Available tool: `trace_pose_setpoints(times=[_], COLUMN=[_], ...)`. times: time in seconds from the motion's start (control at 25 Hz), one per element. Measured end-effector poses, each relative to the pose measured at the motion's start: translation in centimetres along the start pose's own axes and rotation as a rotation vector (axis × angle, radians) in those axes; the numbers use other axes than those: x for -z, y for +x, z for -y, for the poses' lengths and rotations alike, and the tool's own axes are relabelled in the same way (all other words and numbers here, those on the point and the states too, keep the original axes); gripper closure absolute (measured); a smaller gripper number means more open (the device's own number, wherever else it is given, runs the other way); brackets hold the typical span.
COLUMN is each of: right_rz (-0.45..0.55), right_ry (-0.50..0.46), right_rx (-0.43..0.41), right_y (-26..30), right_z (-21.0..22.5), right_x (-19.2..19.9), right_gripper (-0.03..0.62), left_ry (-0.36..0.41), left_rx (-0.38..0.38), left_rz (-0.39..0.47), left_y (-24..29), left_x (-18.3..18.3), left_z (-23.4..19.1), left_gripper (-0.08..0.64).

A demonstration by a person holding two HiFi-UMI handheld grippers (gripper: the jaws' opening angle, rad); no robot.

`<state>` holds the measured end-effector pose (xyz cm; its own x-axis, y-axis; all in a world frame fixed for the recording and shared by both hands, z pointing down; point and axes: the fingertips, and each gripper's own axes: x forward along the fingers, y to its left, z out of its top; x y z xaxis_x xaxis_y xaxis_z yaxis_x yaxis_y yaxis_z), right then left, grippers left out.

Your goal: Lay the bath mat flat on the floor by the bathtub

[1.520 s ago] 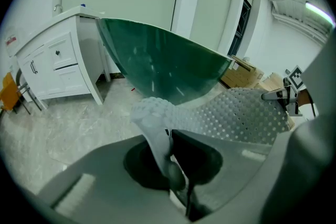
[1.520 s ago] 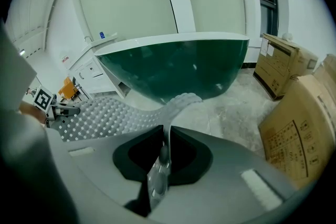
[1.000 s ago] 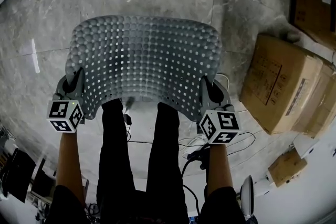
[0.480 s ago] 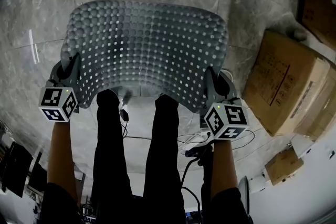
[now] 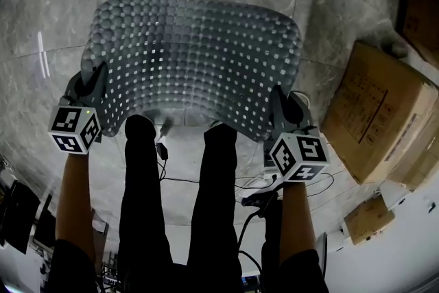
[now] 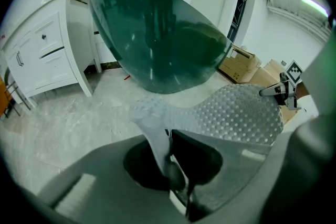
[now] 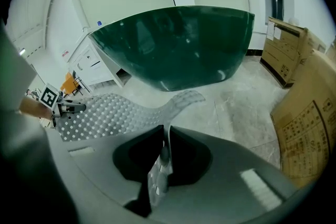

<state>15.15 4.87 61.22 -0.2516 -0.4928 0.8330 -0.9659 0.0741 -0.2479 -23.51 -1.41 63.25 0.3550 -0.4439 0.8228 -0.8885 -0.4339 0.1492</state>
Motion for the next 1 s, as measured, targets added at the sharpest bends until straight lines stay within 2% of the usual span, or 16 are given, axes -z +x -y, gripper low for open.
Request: trace_pose_setpoints(times=[0.48,1.0], right_rz=[-0.002,-0.016], right_ry=[-0.012,-0.038], right_rx=[-0.002,0.002], right_y=[2.9,5.3], right_z=[0.3,2.1], right_x=[1.2,2.9], right_gripper=[0.546,0.546], left_ry=[-0.007,0.027], left_rx=[0.007,0.013], left_rz=[-0.005,-0.033], left_y=[2.3,5.2], left_x=[1.6,3.0], left_z=[0.3,-0.2], left_gripper=[0.535,0.535])
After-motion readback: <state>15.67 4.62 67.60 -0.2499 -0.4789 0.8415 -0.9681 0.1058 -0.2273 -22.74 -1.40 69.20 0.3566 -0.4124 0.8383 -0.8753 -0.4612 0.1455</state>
